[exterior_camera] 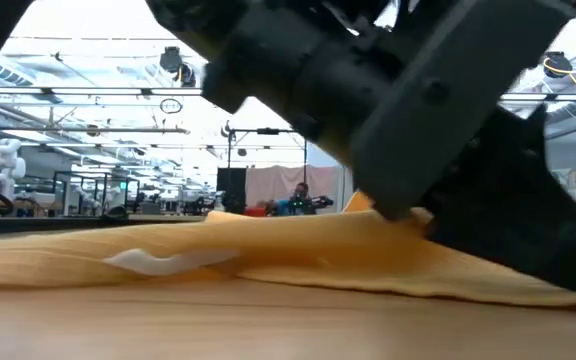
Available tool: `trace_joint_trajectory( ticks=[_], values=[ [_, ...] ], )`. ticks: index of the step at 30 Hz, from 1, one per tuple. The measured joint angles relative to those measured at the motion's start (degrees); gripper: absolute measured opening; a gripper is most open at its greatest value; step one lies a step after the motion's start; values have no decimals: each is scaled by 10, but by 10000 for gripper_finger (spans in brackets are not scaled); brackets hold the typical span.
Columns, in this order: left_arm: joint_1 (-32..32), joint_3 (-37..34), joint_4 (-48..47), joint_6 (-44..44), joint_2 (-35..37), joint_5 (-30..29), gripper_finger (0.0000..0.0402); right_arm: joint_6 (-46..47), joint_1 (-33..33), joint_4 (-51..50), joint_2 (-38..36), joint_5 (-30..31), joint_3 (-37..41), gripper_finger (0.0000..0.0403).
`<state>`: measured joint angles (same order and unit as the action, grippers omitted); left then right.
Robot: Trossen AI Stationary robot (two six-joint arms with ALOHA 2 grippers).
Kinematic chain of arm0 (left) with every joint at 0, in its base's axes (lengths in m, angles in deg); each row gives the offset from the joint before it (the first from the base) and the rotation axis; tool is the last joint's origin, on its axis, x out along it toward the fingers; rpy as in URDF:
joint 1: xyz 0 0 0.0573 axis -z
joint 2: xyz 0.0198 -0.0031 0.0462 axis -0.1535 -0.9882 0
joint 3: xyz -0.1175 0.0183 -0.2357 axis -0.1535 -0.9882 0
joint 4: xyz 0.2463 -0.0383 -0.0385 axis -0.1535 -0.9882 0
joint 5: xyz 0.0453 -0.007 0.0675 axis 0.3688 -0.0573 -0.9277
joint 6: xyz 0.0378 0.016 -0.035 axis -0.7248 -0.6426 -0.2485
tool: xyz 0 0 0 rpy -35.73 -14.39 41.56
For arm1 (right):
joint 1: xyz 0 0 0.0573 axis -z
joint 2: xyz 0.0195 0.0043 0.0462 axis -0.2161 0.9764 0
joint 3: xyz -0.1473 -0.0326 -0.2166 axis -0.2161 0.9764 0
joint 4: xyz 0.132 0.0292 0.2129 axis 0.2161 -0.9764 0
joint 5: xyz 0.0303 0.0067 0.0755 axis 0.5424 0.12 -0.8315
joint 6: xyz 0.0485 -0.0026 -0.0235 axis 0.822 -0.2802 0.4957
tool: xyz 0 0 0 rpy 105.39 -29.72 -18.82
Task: Roll towel
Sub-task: Fold the yellow towel
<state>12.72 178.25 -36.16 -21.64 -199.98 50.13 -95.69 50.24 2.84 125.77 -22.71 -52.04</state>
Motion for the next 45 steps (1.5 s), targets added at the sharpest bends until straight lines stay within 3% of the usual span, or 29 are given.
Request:
trace_joint_trajectory(
  ticks=[6,9,12,17,22,30,35,42,45],
  values=[
    [-10,46,12,-8,4,94,92,5,0,-13,0,0,0,0],
    [-9,64,-36,-11,20,101,92,9,0,-17,0,0,0,0],
    [-15,69,-154,-33,70,59,92,20,0,-21,0,-19,0,0],
    [-42,64,-388,-61,149,-84,92,33,-9,-26,0,-83,0,0],
    [-110,1,-479,-88,224,-140,92,30,-33,-27,-3,-86,0,0],
    [-314,-175,-456,-90,349,-185,93,9,-45,-88,-45,0,0,0],
    [-436,-286,-427,-139,378,-175,117,4,-45,-125,-57,5,0,0],
    [-517,-372,-324,-243,381,-151,207,-5,-45,-131,-56,4,0,0],
    [-534,-394,-282,-281,381,-144,220,-5,-45,-133,-56,2,0,0]
  ],
)
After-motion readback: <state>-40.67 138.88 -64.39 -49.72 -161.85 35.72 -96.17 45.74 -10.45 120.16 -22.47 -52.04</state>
